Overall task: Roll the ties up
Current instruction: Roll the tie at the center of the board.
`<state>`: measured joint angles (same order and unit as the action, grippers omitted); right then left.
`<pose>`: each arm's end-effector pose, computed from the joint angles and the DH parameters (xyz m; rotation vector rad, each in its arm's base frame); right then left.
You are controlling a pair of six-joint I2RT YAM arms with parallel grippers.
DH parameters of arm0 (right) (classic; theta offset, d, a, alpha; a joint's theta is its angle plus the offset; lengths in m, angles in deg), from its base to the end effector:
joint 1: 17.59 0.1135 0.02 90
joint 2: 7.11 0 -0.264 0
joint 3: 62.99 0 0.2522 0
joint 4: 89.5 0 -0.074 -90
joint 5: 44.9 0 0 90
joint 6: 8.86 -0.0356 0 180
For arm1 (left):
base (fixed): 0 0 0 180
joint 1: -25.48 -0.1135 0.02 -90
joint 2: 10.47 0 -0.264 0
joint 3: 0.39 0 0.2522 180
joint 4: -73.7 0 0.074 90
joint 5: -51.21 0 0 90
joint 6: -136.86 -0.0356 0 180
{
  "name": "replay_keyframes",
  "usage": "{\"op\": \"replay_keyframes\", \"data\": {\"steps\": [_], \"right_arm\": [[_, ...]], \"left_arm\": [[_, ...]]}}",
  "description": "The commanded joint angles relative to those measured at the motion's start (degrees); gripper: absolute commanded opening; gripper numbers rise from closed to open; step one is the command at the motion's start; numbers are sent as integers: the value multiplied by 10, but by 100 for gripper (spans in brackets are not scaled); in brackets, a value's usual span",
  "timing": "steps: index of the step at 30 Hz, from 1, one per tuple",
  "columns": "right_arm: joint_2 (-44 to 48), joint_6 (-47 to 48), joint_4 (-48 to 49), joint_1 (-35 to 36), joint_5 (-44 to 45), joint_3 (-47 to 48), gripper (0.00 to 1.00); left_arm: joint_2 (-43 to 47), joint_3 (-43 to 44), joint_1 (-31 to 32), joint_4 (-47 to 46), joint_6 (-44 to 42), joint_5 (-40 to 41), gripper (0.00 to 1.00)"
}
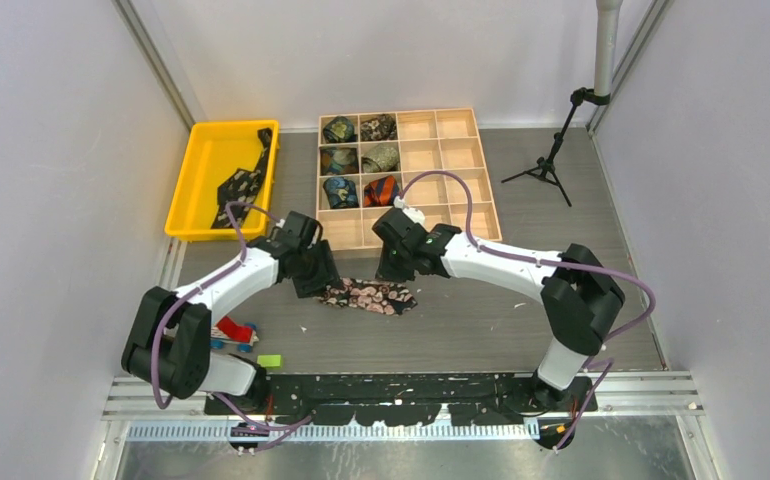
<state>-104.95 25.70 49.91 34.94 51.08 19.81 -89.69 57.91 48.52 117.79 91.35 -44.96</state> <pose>0.2228 0.2845 0.2193 0.1100 2.6454 0.5809 0.2308 -0.1023 0.1836 -0.4882 2.7575 -0.4704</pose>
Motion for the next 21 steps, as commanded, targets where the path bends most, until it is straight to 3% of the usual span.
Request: {"op": "replay_keyframes", "data": {"steps": [1, 5, 15, 21], "right_arm": [[41, 31, -7, -2, 11, -3, 17], [36, 40, -3, -2, -14, 6, 17], [-20, -1, 56, 18, -49, 2, 17], [-47, -16, 44, 17, -29, 4, 16]], "left_arm": [[23, -2, 37, -23, 65, 0, 57], [42, 10, 41, -12, 59, -2, 59], [55, 92, 50, 120, -136, 80, 66], [34, 111, 109, 126, -176, 94, 67]]}}
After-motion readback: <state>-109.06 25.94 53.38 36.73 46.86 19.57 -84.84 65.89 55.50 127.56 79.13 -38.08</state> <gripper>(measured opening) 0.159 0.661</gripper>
